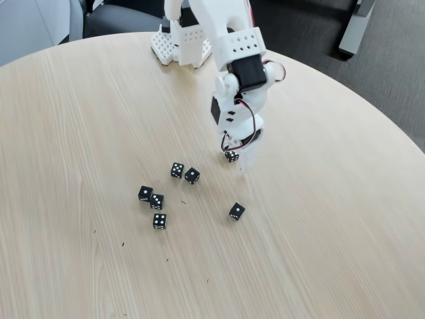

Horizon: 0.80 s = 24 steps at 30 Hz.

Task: Pick up the dice with number 6

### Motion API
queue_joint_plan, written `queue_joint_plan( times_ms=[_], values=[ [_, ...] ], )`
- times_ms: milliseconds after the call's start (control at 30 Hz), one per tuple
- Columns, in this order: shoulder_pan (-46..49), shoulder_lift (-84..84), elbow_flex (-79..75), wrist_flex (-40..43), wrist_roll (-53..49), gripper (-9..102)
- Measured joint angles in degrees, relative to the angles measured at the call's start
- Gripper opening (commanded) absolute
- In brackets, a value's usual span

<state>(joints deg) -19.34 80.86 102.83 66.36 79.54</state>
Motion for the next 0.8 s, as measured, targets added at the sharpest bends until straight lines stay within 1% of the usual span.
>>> queue_joint_plan(
  times_ms=[500,633,733,767,800],
  values=[
    [0.1,0.0,0.0,0.0,-0.1,1],
    [0.1,0.0,0.0,0.0,-0.1,0],
    [0.1,0.0,0.0,0.0,-0.7,5],
    [0.1,0.0,0.0,0.0,-1.0,5],
    [0.1,0.0,0.0,0.0,-1.2,1]
  ],
)
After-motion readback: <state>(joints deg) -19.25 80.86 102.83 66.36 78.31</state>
